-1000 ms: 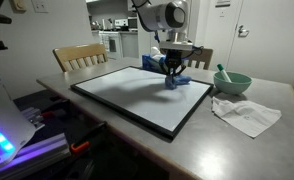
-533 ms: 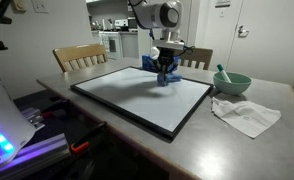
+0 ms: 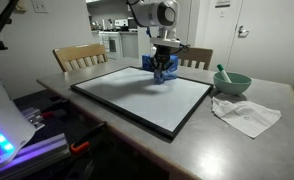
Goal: Use the blue towel to wipe the white board
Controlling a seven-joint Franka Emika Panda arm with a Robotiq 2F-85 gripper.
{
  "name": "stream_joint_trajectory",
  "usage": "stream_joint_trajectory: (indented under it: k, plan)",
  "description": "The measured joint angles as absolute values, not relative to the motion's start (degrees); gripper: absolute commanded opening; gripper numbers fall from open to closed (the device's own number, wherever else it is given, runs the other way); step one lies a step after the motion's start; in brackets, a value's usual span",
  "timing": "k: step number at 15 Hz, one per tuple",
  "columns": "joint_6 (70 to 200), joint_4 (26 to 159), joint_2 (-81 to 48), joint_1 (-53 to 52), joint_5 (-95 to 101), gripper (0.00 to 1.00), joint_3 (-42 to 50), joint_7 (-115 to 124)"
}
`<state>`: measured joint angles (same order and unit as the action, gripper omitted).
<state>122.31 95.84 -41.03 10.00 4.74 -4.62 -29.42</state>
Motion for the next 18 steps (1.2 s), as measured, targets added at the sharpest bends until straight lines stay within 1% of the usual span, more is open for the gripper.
stream_joint_trajectory:
  k: [3, 8, 18]
  plan:
    - [122.1, 95.8, -41.1, 9.7, 4.8, 0.03, -4.6, -29.4]
    - [116.7, 92.8, -43.0, 6.1, 4.8, 0.03, -5.2, -29.2]
    - [105.0, 79.3, -50.7, -0.7, 4.8, 0.03, -8.1, -29.5]
